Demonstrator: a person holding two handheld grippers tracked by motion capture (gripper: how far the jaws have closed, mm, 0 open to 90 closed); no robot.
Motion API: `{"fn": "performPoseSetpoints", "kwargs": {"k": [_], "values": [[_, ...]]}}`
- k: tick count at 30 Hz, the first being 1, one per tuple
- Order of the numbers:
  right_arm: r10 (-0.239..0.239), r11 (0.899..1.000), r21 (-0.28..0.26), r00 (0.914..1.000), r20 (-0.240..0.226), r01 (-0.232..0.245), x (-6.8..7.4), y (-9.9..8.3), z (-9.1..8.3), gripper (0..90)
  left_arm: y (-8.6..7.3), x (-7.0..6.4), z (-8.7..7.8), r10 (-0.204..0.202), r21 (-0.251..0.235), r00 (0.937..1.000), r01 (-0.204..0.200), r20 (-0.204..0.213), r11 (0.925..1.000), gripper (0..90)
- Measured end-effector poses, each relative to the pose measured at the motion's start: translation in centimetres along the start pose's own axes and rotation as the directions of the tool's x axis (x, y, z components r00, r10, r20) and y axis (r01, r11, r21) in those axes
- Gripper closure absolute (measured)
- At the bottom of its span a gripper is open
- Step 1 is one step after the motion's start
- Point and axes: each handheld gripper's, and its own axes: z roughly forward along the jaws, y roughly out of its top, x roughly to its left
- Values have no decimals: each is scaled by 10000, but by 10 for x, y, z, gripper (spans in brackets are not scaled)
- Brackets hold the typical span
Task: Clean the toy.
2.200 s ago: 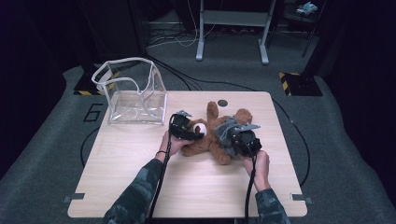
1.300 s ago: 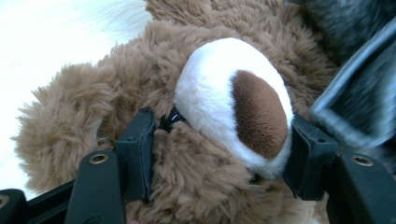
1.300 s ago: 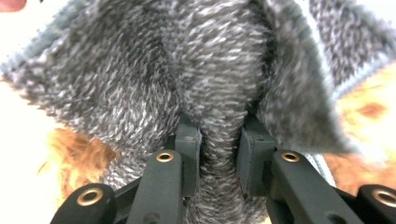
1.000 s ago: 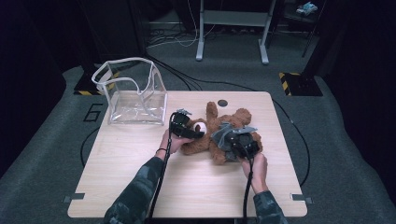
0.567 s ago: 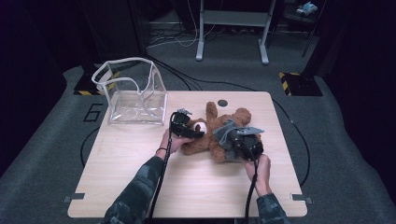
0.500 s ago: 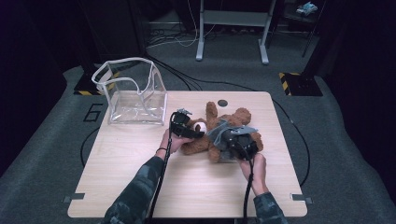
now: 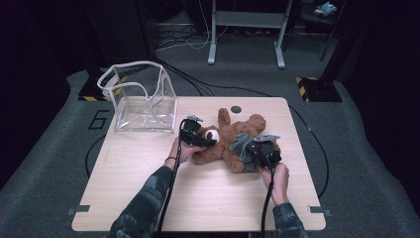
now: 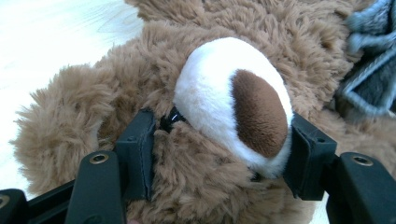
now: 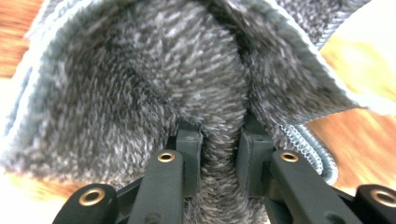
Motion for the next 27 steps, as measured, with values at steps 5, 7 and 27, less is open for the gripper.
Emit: {"fn": "performPoseSetpoints", "kwargs": {"k": [5,7,27], "values": [[565,9976,374,9969,543,-585,-21,-11,7,735,1,0,0,86,97,10000,-86,2,9999,373],[466,9981,369,9976,511,-485,-20,-11,4,733,1,0,0,62,70,10000,-62,-20,10000,373],[-1000,9941,249,9828,-1555,1051,56,37,0,724,1,-1,-1,157,116,9999,-157,-60,9998,373]]}}
